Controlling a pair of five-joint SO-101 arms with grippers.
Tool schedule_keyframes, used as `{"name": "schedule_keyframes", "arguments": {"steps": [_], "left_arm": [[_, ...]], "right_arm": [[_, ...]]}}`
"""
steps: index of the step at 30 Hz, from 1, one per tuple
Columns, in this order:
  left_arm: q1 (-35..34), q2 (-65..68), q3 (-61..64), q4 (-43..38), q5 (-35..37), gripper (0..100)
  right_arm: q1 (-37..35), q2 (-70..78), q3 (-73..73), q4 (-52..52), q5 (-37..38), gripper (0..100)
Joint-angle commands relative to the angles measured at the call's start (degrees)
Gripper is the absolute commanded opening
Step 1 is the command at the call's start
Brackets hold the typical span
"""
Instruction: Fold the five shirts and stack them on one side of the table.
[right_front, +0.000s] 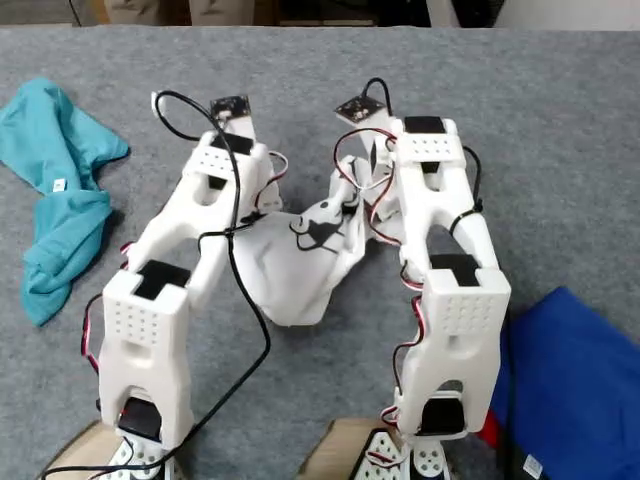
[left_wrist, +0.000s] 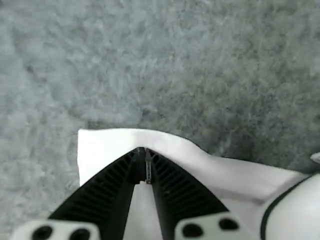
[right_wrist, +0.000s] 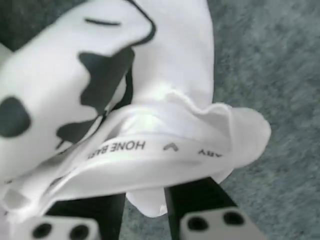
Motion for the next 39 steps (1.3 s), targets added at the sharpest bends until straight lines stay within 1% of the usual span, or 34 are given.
{"name": "schedule_keyframes", "arguments": {"steps": [1,9,11,14,20,22,27,34,39], "left_arm": [[0.88,0.84,0.09,-0.7,0.09,2],[0.35,1.45,0.44,-0.44,-0.09,2],[-1.14,1.45,-0.18,1.67,-0.26,2],[-5.54,1.54,0.44,3.52,-0.35,2],[-18.02,3.3,0.18,5.45,-0.44,2],[-20.48,3.74,-0.09,5.45,-2.55,2],[-24.0,3.65,0.35,5.45,-6.51,2],[-28.31,3.65,-0.26,6.95,-7.38,2],[-31.56,3.65,-0.18,7.47,-10.99,2]], "right_arm": [[1.71,0.75,-1.1,-3.43,-0.7,5.5],[1.8,0.84,-1.1,-3.52,-0.7,5.5],[2.15,0.84,-1.1,-3.6,-0.7,5.5],[2.33,0.84,-1.19,-3.6,-0.7,5.5],[2.33,0.84,-1.19,-3.69,-0.7,5.5],[2.42,0.57,-1.19,-3.52,-0.7,5.5],[3.82,-0.13,-2.15,-2.99,-0.7,5.5],[5.49,-9.63,-9.98,8.26,-0.26,7.4],[5.58,-16.84,-17.1,14.24,0.26,7.6]]}}
